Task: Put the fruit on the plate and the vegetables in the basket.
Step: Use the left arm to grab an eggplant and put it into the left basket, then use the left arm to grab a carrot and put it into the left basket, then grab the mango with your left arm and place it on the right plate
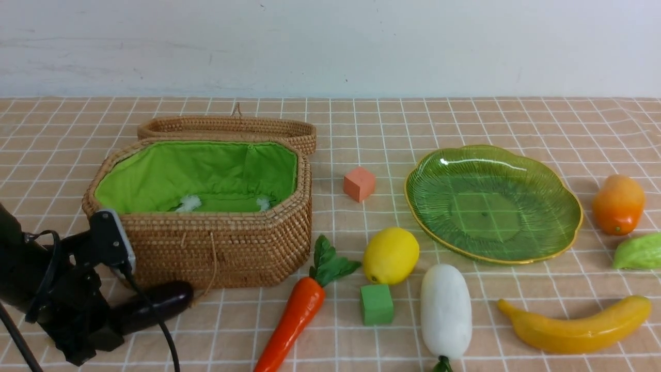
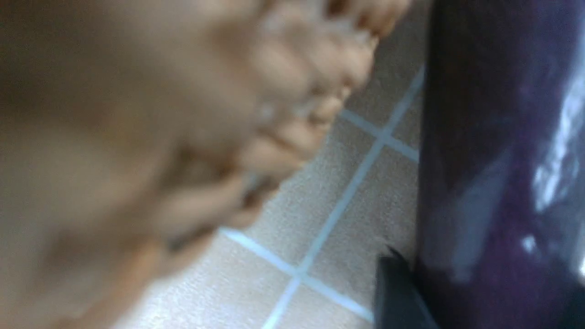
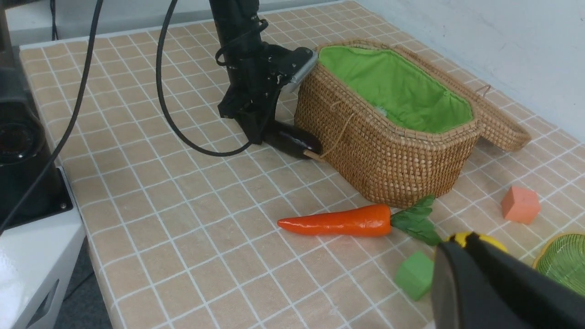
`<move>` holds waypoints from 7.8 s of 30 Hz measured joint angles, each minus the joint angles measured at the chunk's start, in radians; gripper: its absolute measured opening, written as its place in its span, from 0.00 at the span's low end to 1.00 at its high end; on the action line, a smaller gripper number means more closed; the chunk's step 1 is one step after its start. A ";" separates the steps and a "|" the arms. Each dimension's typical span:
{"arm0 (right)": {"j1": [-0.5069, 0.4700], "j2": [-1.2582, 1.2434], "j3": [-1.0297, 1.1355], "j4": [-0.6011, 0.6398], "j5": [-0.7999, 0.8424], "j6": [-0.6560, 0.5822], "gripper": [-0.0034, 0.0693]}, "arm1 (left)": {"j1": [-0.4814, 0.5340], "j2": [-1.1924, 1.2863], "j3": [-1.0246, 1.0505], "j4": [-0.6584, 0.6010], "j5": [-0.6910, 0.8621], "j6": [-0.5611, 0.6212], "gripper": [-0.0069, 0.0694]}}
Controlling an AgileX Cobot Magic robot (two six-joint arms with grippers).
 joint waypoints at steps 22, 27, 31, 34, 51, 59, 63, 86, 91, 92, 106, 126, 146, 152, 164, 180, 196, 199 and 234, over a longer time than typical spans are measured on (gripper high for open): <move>0.000 0.000 -0.001 -0.001 -0.054 -0.003 0.11 | -0.004 -0.211 0.013 0.164 0.245 -0.024 0.50; 0.000 0.000 -0.001 -0.006 -0.076 -0.003 0.11 | -0.004 -0.432 0.017 -0.076 0.266 -0.049 0.50; 0.000 0.000 -0.001 -0.001 -0.145 -0.003 0.11 | -0.004 -0.612 0.015 -0.423 0.160 -0.062 0.50; 0.000 0.000 -0.001 0.020 -0.231 -0.003 0.11 | -0.004 -0.669 -0.011 -0.635 0.089 -0.051 0.50; 0.000 0.000 -0.001 0.120 -0.448 -0.003 0.12 | -0.182 -0.238 -0.308 -0.368 -0.033 -0.081 0.50; 0.000 0.000 -0.001 0.133 -0.391 -0.003 0.12 | -0.208 -0.115 -0.311 -0.165 -0.198 -0.287 0.51; 0.000 0.000 -0.001 0.135 -0.386 -0.003 0.12 | -0.208 -0.116 -0.313 -0.164 -0.244 -0.291 0.62; 0.000 0.000 -0.011 0.070 -0.267 0.162 0.14 | -0.384 -0.315 -0.318 -0.232 0.235 -0.907 0.17; 0.000 0.000 -0.085 -0.220 -0.012 0.469 0.14 | -0.693 -0.328 -0.288 0.163 0.357 -1.377 0.07; 0.000 0.000 -0.096 -0.273 0.028 0.517 0.14 | -0.742 -0.318 -0.278 0.232 0.358 -1.445 0.07; 0.000 0.000 -0.116 -0.396 0.242 0.715 0.15 | -0.891 0.038 -0.244 0.561 0.138 -1.750 0.65; 0.000 0.000 -0.116 -0.335 0.236 0.703 0.17 | -0.993 -0.050 -0.249 0.664 0.142 -1.788 0.42; 0.000 0.000 -0.117 -0.345 0.162 0.656 0.17 | -0.541 -0.164 -0.415 0.729 0.125 -0.895 0.42; 0.000 0.000 -0.118 -0.345 0.162 0.655 0.17 | -0.506 -0.105 -0.415 0.750 0.132 -0.792 0.45; 0.000 0.000 -0.150 -0.435 0.170 0.682 0.18 | -0.541 -0.140 -0.418 0.680 0.203 -1.321 0.79; 0.000 -0.001 -0.211 -0.542 0.332 0.790 0.19 | -0.940 0.329 -1.062 0.455 0.509 -1.509 0.39; 0.000 -0.001 -0.212 -0.496 0.357 0.786 0.19 | -0.916 0.650 -1.241 0.645 0.397 -1.533 0.88; 0.000 -0.001 -0.212 -0.494 0.356 0.785 0.20 | -0.915 0.655 -1.248 0.653 0.403 -1.533 0.84; 0.000 -0.001 -0.164 -0.671 0.233 0.900 0.20 | -0.933 0.722 -1.344 0.459 -0.177 -1.454 0.97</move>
